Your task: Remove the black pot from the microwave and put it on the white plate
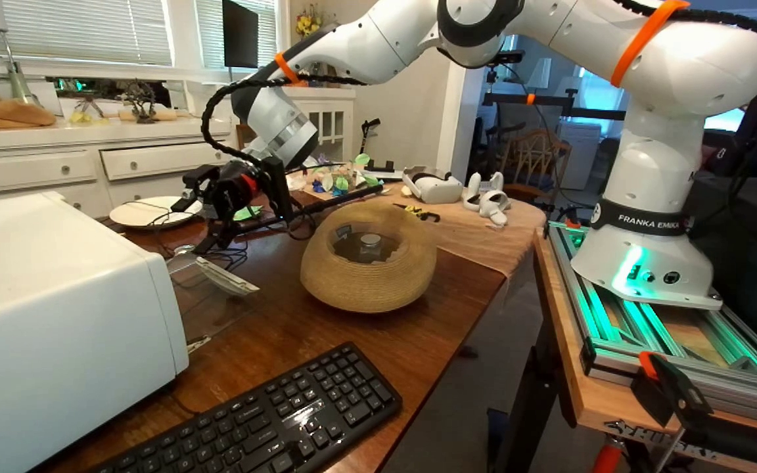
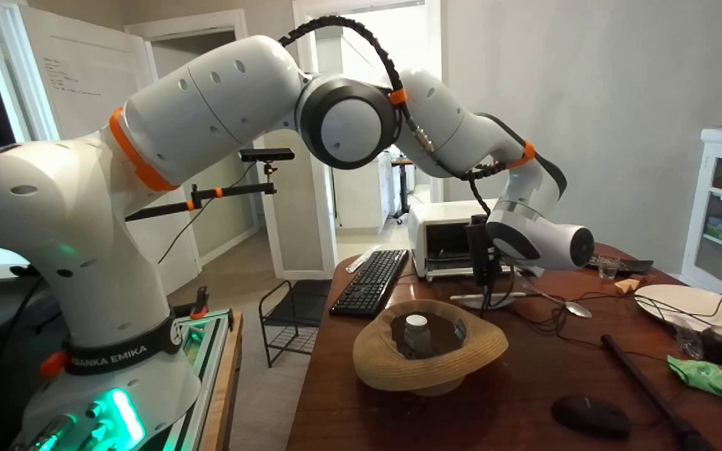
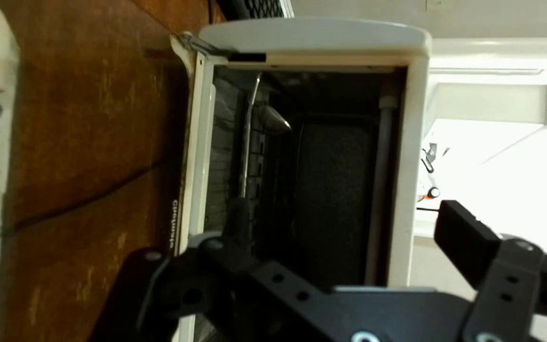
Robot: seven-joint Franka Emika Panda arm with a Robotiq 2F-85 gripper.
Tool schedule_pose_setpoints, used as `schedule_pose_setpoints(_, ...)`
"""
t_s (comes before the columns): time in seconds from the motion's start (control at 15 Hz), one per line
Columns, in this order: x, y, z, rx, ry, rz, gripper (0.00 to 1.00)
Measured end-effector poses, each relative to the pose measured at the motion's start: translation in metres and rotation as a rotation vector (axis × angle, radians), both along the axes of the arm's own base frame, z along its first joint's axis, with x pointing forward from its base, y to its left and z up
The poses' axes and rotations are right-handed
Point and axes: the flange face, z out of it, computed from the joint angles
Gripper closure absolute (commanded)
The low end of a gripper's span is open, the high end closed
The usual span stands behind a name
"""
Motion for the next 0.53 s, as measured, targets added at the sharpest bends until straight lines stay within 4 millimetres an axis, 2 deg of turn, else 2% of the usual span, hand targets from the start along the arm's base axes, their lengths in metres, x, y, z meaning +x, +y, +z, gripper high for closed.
schedule_pose_setpoints(0.07,0.0,0.007,-0.002,0.011,-0.006,-0.01,0.09)
schedule_pose_setpoints(0.13,0.0,0.016,-0.005,0.02,-0.008,-0.012,0.26)
schedule_pose_setpoints(0.33,-0.002,0.043,-0.015,0.038,-0.005,0.009,0.51)
schedule_pose_setpoints(0.53,-0.002,0.064,-0.023,0.05,-0.012,0.025,0.52)
